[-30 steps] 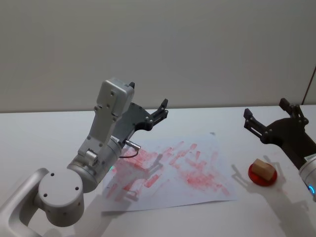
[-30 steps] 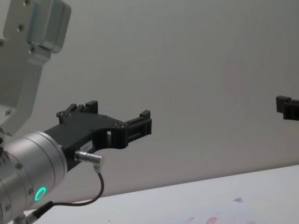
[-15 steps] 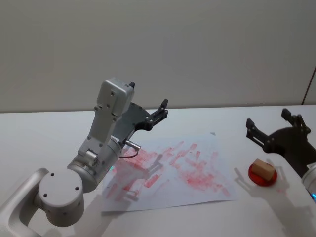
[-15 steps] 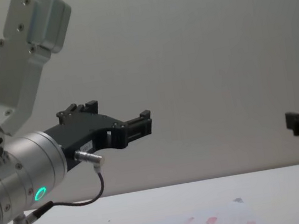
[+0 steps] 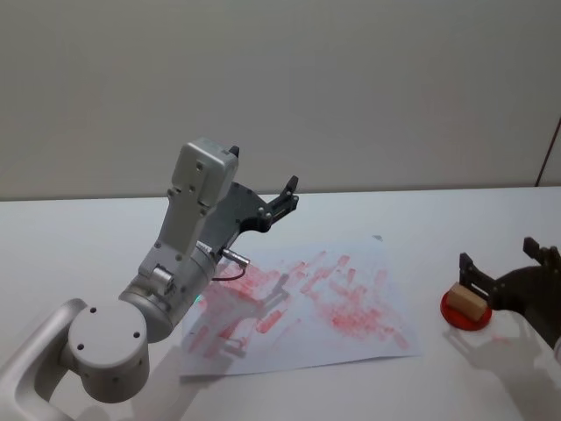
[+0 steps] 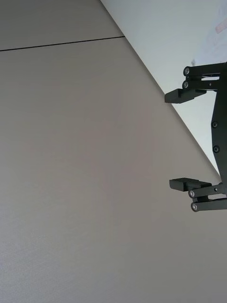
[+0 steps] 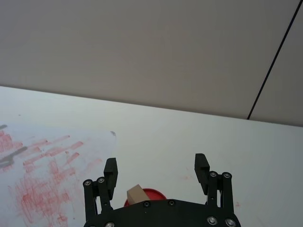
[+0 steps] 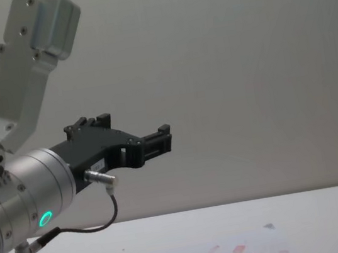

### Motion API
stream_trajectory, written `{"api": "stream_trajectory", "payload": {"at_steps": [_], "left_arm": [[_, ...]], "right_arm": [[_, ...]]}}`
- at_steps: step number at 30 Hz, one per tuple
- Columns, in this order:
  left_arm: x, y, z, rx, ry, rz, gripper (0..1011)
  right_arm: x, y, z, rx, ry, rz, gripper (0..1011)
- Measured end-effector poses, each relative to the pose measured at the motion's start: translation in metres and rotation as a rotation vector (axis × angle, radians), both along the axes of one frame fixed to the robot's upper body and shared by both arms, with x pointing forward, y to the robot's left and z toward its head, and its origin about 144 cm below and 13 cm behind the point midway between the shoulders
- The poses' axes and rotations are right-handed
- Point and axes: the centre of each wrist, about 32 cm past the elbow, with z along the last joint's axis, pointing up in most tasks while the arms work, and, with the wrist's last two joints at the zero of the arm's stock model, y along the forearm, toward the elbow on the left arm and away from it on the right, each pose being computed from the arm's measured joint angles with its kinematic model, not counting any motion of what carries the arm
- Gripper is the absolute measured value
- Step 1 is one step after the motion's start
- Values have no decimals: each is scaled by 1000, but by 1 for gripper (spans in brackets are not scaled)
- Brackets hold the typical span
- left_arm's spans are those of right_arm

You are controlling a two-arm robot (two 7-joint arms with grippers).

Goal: Use the one hand to pick up the stamp and affix it onto the A4 paper.

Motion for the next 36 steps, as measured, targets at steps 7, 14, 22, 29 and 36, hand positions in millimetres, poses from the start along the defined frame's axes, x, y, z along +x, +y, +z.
{"api": "stream_trajectory", "payload": {"at_steps": [7, 14, 22, 29, 36], "left_arm": [[0, 0, 0, 0, 0, 0, 1001], [0, 0, 0, 0, 0, 0, 1001], [0, 0, 0, 0, 0, 0, 1001], [0, 0, 0, 0, 0, 0, 1001], [0, 0, 0, 0, 0, 0, 1001]], "right_arm": [[-2, -2, -2, -22, 45, -13, 1001], [3, -3, -6, -33, 85, -5, 1001], [10, -4, -11, -35, 129, 8, 1001], [15, -4, -15, -34, 161, 20, 1001], [20, -3, -19, -32, 185, 35, 1001]]}}
